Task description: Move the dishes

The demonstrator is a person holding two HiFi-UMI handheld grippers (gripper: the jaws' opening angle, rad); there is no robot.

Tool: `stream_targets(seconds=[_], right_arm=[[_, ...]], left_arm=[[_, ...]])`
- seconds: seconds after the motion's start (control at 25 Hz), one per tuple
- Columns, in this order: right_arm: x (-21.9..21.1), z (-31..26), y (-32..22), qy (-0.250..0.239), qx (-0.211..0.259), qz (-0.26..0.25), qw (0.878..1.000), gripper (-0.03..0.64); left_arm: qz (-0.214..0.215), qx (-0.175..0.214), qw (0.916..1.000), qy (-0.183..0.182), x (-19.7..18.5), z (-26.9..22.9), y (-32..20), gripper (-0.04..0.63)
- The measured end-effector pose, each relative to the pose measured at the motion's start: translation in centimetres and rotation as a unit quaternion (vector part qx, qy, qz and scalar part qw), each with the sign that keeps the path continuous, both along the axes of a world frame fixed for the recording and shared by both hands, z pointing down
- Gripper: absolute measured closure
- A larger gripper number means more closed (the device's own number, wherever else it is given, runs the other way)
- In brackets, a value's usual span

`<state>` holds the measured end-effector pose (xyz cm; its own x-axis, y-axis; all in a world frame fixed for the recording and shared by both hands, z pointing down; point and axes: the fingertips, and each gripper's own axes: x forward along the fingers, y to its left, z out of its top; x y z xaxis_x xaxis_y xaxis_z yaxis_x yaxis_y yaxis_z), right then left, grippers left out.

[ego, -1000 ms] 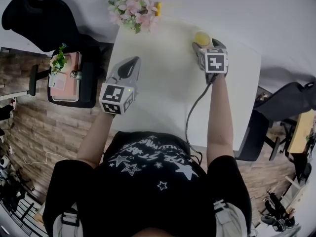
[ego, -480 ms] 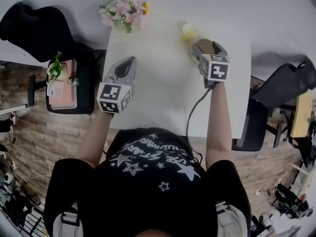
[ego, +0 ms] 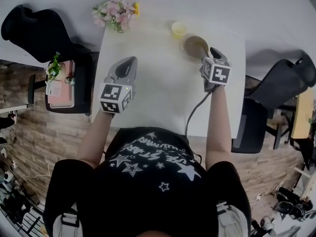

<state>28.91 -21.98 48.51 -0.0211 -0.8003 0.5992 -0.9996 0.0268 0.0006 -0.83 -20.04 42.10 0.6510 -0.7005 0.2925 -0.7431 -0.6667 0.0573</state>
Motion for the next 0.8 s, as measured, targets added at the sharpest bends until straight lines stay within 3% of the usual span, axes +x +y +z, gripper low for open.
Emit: stream_targets(seconds=[0.36,0.8], right_arm=[[3.3,2.3,-0.6,-0.034,-0.032,-0.013,0.999,0.459],[3.2,6.3,-3.1,-0.067,-0.075,-0.053,0.994,0.460]], left_arm=[[-0.029,0.003,0.9995,-0.013,3.5,0.3,1.0,0.584],[-0.067,-0.018,0.9972,-0.028,5.2,2.2,1.2,0.584]])
